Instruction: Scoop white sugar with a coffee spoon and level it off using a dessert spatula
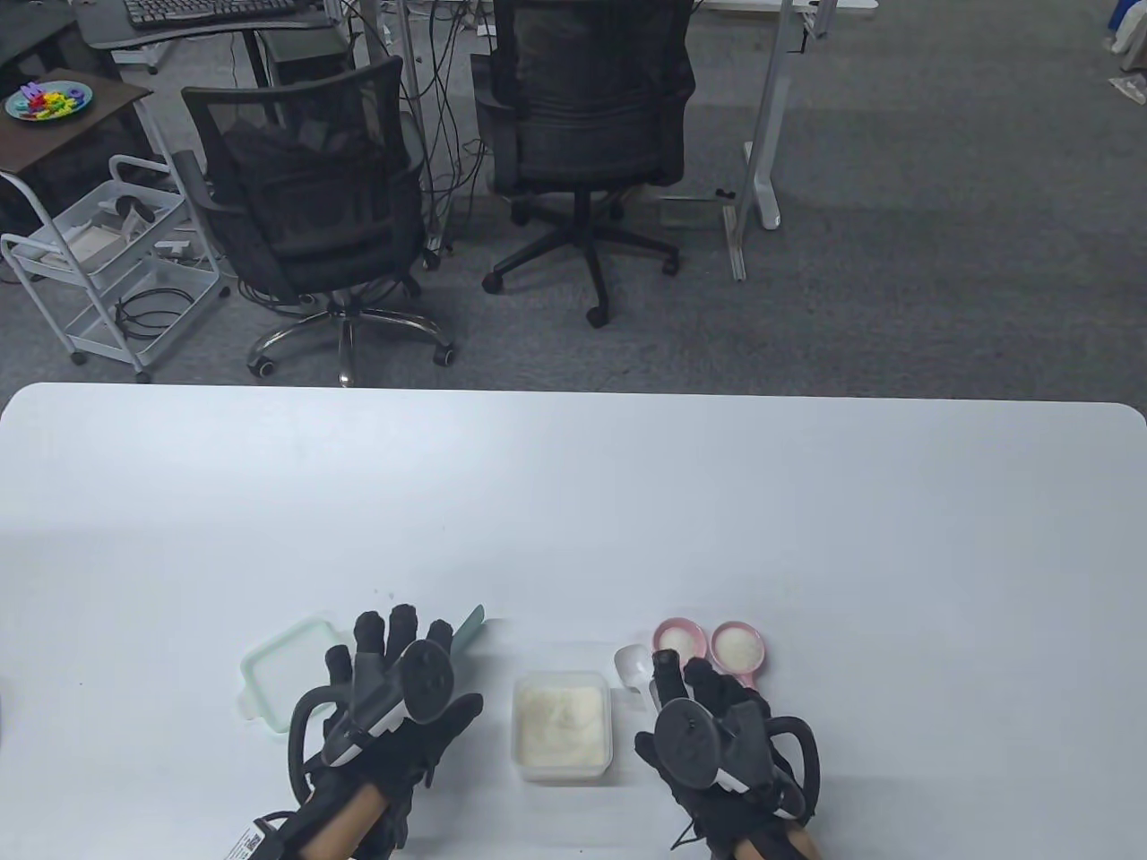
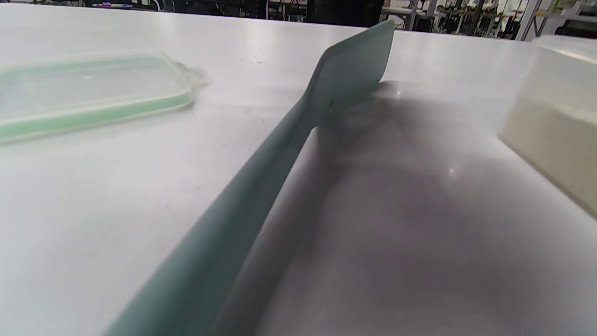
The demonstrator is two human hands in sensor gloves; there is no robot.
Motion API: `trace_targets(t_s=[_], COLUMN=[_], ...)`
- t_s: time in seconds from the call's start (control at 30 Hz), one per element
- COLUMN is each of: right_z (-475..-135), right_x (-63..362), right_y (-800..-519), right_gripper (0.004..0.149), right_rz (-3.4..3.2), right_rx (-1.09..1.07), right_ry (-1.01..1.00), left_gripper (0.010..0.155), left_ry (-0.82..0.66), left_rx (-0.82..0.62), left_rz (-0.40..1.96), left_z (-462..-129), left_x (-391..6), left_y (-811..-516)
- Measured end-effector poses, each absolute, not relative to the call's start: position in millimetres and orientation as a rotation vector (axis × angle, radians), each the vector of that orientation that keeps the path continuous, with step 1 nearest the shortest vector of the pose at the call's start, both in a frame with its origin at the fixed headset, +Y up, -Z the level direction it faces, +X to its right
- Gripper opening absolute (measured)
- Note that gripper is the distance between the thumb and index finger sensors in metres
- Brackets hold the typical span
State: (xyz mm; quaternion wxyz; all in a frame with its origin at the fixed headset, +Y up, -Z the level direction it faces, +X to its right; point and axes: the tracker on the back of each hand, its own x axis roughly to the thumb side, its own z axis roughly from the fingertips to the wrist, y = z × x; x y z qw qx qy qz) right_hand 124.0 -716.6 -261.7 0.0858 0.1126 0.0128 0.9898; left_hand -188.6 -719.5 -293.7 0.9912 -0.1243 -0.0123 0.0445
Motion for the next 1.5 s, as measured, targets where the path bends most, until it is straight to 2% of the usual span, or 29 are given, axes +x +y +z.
trace_targets(t_s=[0.2,0.63,0.73,0.87,1.0,1.13,1.3,1.5], right_z=[-258.9,-259.0,-258.9,-259.5,-260.0,-259.8,-260.0,-260.1], right_x=[134.4,133.6,134.8,137.7,139.0,138.7,139.4,139.1], right_y=[-706.6,-706.1,-705.1,-703.5,-703.4,-703.3,-703.1,-703.3], right_gripper=[0.099,0.100,0.100,0.099,0.099,0.099,0.100,0.100], right_rz=[2.882,2.916,2.920,2.908,2.907,2.909,2.904,2.903], right_rx=[0.309,0.291,0.276,0.264,0.258,0.268,0.272,0.277], right_ry=[-0.041,-0.007,-0.008,-0.002,0.009,0.026,0.042,0.060], left_gripper=[0.091,0.090,0.088,0.087,0.094,0.109,0.114,0.118], left_ry=[-0.064,-0.055,-0.014,0.053,0.164,0.181,0.178,0.207], left_rx=[-0.130,-0.123,-0.071,-0.093,-0.175,-0.377,-0.440,-0.488], left_rz=[0.109,0.081,0.128,0.199,0.210,0.148,0.057,0.067], left_z=[-290.0,-290.6,-293.9,-304.9,-316.0,-328.1,-334.8,-336.4], left_x=[-185.3,-188.0,-208.5,-260.1,-302.0,-315.1,-323.2,-333.0], left_y=[-712.6,-709.0,-693.4,-681.4,-696.2,-728.8,-752.2,-763.5])
